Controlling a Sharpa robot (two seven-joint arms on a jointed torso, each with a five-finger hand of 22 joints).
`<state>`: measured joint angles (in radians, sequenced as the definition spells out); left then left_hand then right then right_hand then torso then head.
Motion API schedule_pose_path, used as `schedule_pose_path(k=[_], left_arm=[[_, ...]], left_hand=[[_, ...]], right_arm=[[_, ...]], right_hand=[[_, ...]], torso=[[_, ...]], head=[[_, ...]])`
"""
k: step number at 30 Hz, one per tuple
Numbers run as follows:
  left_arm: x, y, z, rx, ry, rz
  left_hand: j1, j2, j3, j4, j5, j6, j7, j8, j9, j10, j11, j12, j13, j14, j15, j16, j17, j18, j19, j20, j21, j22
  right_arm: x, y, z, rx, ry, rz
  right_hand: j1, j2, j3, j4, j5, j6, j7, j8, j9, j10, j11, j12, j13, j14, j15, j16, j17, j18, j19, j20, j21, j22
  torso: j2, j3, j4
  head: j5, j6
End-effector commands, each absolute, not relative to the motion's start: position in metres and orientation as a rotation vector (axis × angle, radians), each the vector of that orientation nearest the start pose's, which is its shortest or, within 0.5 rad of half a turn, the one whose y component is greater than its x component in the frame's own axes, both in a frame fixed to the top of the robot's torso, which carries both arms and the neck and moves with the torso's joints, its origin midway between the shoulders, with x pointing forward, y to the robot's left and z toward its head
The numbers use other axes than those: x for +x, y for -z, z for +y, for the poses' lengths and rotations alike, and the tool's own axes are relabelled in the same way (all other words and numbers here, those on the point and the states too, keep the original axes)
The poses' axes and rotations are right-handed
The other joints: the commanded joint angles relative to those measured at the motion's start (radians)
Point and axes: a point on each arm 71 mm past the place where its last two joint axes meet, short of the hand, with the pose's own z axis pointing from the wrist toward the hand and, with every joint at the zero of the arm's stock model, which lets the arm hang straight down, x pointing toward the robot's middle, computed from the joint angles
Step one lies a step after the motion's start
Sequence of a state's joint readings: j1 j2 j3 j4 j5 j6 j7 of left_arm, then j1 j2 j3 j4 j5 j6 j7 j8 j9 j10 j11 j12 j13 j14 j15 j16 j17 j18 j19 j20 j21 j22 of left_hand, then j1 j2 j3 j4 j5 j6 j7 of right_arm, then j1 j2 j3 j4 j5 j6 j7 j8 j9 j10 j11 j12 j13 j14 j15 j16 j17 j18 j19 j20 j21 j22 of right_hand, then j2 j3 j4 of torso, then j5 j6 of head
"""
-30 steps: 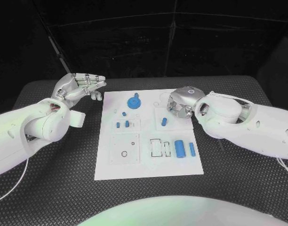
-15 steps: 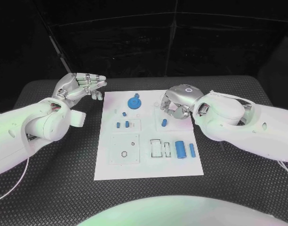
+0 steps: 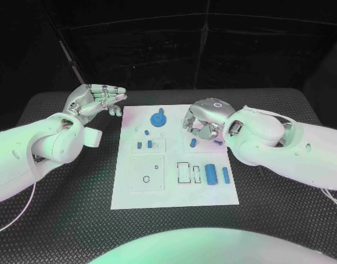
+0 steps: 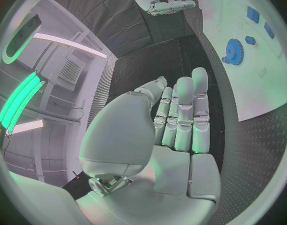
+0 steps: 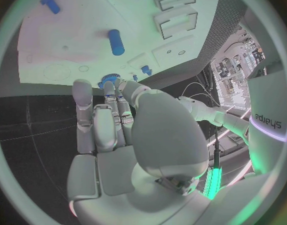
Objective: Assemble the parts on the task board
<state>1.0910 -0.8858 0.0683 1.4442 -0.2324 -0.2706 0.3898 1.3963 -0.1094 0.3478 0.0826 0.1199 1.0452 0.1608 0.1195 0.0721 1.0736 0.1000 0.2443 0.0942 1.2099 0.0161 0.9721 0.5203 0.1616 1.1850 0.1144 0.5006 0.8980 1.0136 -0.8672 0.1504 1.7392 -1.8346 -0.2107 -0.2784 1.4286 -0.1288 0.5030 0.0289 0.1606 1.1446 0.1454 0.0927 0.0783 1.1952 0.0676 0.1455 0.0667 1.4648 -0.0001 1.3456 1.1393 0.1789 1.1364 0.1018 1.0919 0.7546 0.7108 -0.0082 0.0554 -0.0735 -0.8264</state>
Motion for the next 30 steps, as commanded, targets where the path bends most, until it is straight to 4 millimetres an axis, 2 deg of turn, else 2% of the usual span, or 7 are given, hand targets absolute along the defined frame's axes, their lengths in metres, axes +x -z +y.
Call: schedule_pose_path(k=[1, 7, 13, 23, 30], left_arm=[[0.495, 0.192, 0.251, -0.956, 1.454, 1.416], [0.495, 0.192, 0.251, -0.955, 1.455, 1.416], [0.495, 0.192, 0.251, -0.955, 1.455, 1.416], [0.496, 0.193, 0.250, -0.955, 1.457, 1.417], [0.496, 0.193, 0.250, -0.955, 1.457, 1.418]], left_hand=[[0.003, 0.003, -0.004, -0.003, 0.000, -0.006, 0.003, 0.000, -0.001, -0.003, 0.000, 0.006, 0.001, -0.007, 0.001, -0.004, -0.001, 0.020, -0.005, 0.004, -0.004, -0.001], [0.003, 0.003, -0.004, -0.003, 0.000, -0.006, 0.003, 0.000, -0.001, -0.003, 0.000, 0.006, 0.001, -0.007, 0.001, -0.004, -0.001, 0.020, -0.005, 0.004, -0.004, -0.001], [0.003, 0.003, -0.004, -0.003, 0.000, -0.006, 0.003, 0.000, -0.001, -0.003, 0.000, 0.006, 0.001, -0.007, 0.001, -0.004, -0.001, 0.020, -0.005, 0.004, -0.004, -0.001], [0.004, 0.003, -0.005, -0.004, 0.000, -0.007, 0.003, 0.000, -0.001, -0.005, 0.000, 0.007, 0.001, -0.008, 0.002, -0.005, -0.001, 0.020, -0.004, 0.004, -0.005, -0.002], [0.004, 0.003, -0.005, -0.004, 0.000, -0.007, 0.003, 0.000, -0.001, -0.005, 0.000, 0.007, 0.001, -0.008, 0.002, -0.005, -0.001, 0.020, -0.004, 0.004, -0.005, -0.002]], right_arm=[[0.437, 0.177, -0.159, -0.355, -0.561, 1.580], [0.440, 0.178, -0.168, -0.324, -0.554, 1.586], [0.441, 0.179, -0.182, -0.276, -0.552, 1.599], [0.438, 0.175, -0.202, -0.178, -0.595, 1.592], [0.432, 0.171, -0.210, -0.160, -0.614, 1.572]], right_hand=[[-0.011, -0.004, 0.008, 0.001, 0.005, -0.005, -0.002, 0.000, -0.002, 0.000, 0.007, -0.001, -0.002, 0.036, -0.009, 0.006, 0.002, -0.020, 0.003, -0.006, 0.006, 0.001], [-0.023, -0.012, 0.015, 0.001, 0.004, -0.019, 0.004, -0.010, -0.007, -0.014, 0.013, -0.012, -0.003, 0.036, -0.004, 0.008, 0.002, -0.021, 0.000, -0.003, 0.008, 0.001], [-0.040, -0.024, 0.019, 0.006, -0.003, -0.030, 0.008, -0.019, -0.010, -0.025, 0.018, -0.019, -0.003, 0.034, 0.001, 0.008, -0.002, -0.020, -0.006, 0.001, 0.006, -0.003], [-0.100, -0.079, -0.023, 0.044, -0.069, -0.074, 0.024, -0.029, -0.013, -0.055, 0.033, -0.030, -0.001, 0.031, 0.015, 0.008, -0.008, -0.017, -0.019, 0.016, -0.009, -0.023], [-0.098, -0.083, -0.034, 0.048, -0.074, -0.074, 0.023, -0.026, -0.011, -0.048, 0.032, -0.023, 0.001, 0.031, 0.015, 0.010, -0.008, -0.016, -0.018, 0.017, -0.010, -0.024]], torso=[[-0.001, -0.0002, -0.0001], [-0.001, 0.0009, -0.0009], [-0.001, 0.0004, -0.0010], [-0.001, 0.0015, -0.0028], [-0.001, 0.0013, -0.0020]], head=[[0.000, 0.001], [-0.003, 0.001], [-0.006, 0.001], [-0.015, 0.000], [-0.019, 0.000]])
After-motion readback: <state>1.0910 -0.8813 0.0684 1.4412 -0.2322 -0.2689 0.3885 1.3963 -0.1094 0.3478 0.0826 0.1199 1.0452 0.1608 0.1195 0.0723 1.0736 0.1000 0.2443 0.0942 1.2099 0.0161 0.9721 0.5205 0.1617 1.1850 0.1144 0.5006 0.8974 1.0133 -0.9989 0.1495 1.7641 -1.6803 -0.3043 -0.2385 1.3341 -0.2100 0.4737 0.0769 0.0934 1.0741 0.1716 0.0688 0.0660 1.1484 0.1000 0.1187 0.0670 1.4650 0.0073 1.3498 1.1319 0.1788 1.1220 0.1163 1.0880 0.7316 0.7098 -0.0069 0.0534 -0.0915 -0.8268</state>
